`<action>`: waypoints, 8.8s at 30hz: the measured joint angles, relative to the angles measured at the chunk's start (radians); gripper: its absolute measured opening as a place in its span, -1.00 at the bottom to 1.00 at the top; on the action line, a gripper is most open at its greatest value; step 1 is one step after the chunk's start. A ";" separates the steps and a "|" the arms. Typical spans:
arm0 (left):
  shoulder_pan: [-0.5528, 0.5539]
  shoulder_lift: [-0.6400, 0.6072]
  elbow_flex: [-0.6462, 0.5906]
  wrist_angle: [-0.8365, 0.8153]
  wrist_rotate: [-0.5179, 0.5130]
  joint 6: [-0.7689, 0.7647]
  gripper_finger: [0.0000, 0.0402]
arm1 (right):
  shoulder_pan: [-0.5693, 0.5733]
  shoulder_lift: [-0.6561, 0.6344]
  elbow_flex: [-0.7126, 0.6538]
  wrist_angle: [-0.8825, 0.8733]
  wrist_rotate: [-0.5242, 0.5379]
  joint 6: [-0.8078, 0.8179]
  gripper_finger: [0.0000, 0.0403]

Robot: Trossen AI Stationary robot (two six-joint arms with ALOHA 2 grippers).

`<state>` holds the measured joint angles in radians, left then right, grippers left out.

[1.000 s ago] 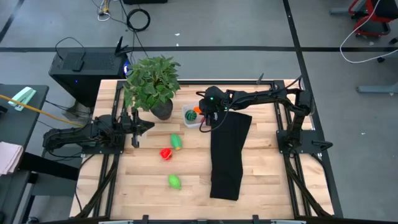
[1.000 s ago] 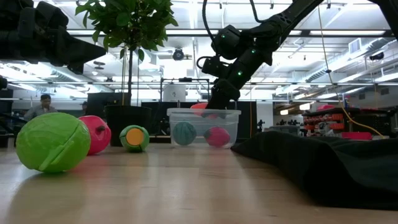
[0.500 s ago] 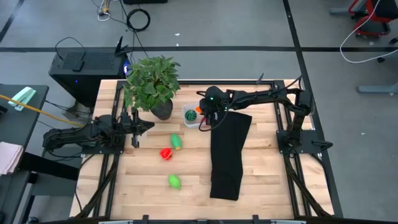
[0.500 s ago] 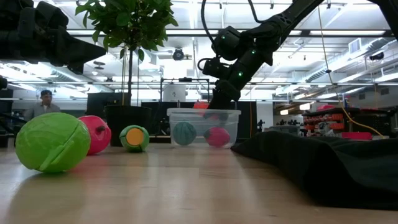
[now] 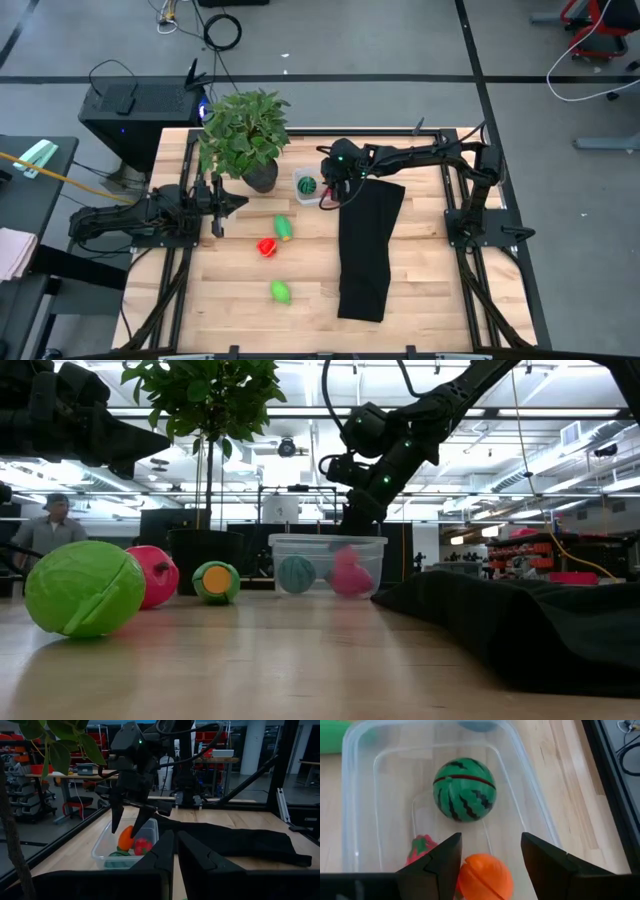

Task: Pick and placing Produce into tupperware
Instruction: Put the red apple into the transparent bin

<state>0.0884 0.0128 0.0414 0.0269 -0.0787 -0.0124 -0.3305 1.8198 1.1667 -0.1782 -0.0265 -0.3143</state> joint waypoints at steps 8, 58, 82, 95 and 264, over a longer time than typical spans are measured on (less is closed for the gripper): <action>0.000 0.000 0.000 0.000 0.000 0.000 -0.80 | 0.000 0.000 0.009 0.043 0.000 -0.002 0.05; -0.076 0.021 0.000 0.086 0.075 0.024 -0.64 | 0.762 -0.002 0.189 -0.243 0.360 0.400 0.04; -0.374 0.713 0.205 0.365 -0.062 0.103 -0.46 | 0.756 -0.027 0.148 -0.441 0.438 0.537 -0.03; -0.474 0.972 0.267 0.343 -0.113 0.005 -0.47 | 0.767 -0.179 -0.010 -0.449 0.538 0.676 -0.07; -0.301 1.771 1.167 -0.199 -0.532 0.232 0.48 | 0.811 -0.388 -0.301 -0.190 0.512 0.705 0.09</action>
<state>-0.2131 1.7834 1.2080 -0.1719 -0.6109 0.2191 0.4805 1.4322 0.8654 -0.3679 0.4850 0.3904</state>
